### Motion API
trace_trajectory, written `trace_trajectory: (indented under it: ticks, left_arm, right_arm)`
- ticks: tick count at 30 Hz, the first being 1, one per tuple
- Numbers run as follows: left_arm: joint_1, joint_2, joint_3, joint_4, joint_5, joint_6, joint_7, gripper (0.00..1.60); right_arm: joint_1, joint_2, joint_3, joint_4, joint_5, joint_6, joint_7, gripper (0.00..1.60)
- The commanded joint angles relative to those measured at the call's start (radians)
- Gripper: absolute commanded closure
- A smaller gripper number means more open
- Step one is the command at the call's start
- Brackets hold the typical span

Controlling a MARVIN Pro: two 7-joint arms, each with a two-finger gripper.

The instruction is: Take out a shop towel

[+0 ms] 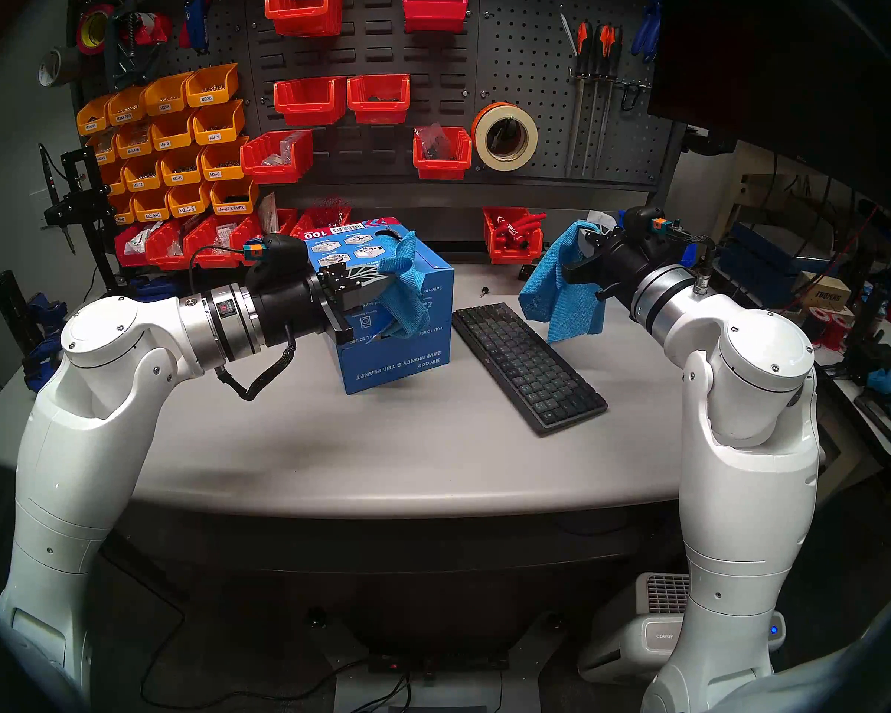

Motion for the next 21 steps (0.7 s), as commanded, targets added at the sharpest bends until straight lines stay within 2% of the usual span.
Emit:
trace_trajectory:
  ticks: [1, 2, 3, 4, 13, 15, 17, 19, 21]
  left_arm:
    - [-0.016, 0.002, -0.021, -0.013, -0.013, -0.001, -0.006, 1.60]
    - [-0.016, 0.002, -0.021, -0.013, -0.013, -0.001, -0.007, 1.60]
    - [-0.016, 0.001, -0.021, -0.012, -0.012, -0.002, -0.008, 1.60]
    - [-0.017, 0.001, -0.020, -0.012, -0.012, -0.002, -0.009, 1.60]
    - [-0.020, -0.005, -0.018, -0.013, -0.009, -0.001, -0.012, 1.60]
    - [-0.020, -0.006, -0.017, -0.014, -0.008, 0.000, -0.013, 1.60]
    - [-0.021, -0.006, -0.017, -0.014, -0.007, -0.001, -0.013, 1.60]
    - [-0.022, -0.006, -0.017, -0.015, -0.006, 0.000, -0.014, 1.60]
    - [-0.022, -0.006, -0.017, -0.015, -0.006, 0.000, -0.013, 1.60]
  right_arm:
    - [0.060, 0.001, 0.008, -0.004, -0.001, -0.013, -0.012, 1.31]
    - [0.064, 0.003, 0.005, -0.003, -0.011, -0.007, -0.021, 1.07]
    - [0.069, 0.002, 0.007, -0.001, -0.008, -0.002, -0.020, 0.27]
    - [0.072, 0.001, 0.008, 0.000, -0.006, -0.003, -0.021, 0.00]
    - [0.076, -0.004, 0.029, -0.001, -0.007, 0.029, -0.035, 0.00]
    - [0.061, -0.017, 0.048, -0.012, 0.022, 0.090, -0.013, 0.00]
    - [0.032, 0.011, 0.055, -0.017, 0.016, 0.147, 0.015, 0.00]
    - [0.009, 0.037, 0.066, -0.018, 0.004, 0.166, 0.024, 0.00]
    - [0.008, 0.044, 0.094, -0.018, 0.025, 0.189, 0.052, 0.00]
